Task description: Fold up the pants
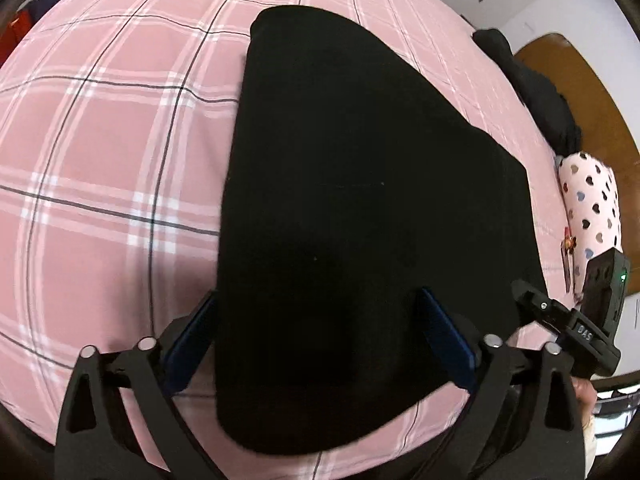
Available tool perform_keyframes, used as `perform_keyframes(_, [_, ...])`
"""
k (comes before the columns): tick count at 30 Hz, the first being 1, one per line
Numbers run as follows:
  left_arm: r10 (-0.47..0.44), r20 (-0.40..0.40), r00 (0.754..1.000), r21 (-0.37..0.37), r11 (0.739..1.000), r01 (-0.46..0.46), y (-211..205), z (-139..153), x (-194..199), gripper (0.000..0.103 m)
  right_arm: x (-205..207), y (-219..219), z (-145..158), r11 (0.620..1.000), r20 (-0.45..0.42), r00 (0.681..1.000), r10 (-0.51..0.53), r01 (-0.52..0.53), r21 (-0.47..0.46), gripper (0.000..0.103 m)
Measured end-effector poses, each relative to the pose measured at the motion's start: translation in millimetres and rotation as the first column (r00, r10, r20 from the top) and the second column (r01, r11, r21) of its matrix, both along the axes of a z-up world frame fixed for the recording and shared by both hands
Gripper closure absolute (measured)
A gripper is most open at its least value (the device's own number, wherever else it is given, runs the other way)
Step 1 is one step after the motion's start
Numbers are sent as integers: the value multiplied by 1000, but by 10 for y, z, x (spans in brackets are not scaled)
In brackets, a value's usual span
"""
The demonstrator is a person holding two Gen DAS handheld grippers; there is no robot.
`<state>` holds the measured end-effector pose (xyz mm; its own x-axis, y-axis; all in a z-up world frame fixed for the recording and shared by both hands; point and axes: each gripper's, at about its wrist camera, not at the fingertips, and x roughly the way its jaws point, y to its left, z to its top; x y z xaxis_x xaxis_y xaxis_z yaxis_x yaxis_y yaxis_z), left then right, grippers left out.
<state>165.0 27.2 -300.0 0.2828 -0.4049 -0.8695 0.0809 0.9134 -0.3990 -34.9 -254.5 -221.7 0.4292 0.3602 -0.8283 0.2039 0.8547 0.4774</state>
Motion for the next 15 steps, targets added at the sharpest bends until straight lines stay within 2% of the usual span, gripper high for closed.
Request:
perform_keyframes(2, [-20, 18, 1000, 0, 1000, 20, -71, 17, 5, 6, 19, 37, -17, 1000, 9, 1000, -1, 0, 26, 19])
perform_keyframes(5, [-30, 26, 999, 45, 999, 28, -258, 2, 40, 5, 61, 103, -53, 999, 15, 1000, -5, 5, 34, 16])
perform_keyframes(7, [-8, 35, 999, 25, 1000, 7, -265, -27, 78, 5, 87, 112, -86, 998, 28, 999, -24, 22, 54, 16])
perform_keyframes(8, [6, 39, 999, -4, 1000, -6, -243, -35, 104, 5, 93, 103, -104, 996, 35, 998, -44, 42, 76, 20])
perform_keyframes(9, [11, 40, 999, -15, 1000, -10, -234, -40, 105, 9, 96, 105, -112, 995, 41, 998, -54, 50, 88, 41])
perform_keyframes(10, [8, 41, 999, -17, 1000, -7, -227, -29, 113, 23, 102, 116, -114, 993, 48, 998, -50, 45, 111, 48])
perform_keyframes(11, [3, 43, 999, -31, 1000, -2, -212, -2, 108, 41, 106, 120, -97, 989, 48, 998, -49, 42, 143, 61])
perform_keyframes(13, [-5, 35, 999, -60, 998, 7, -148, 117, 105, 57, 90, 168, 37, 988, 62, 997, -48, 38, 151, 66])
perform_keyframes(15, [-30, 41, 999, -41, 999, 32, -141, 255, 64, 62, 22, 278, 246, 989, 95, 995, -24, 10, 146, 67])
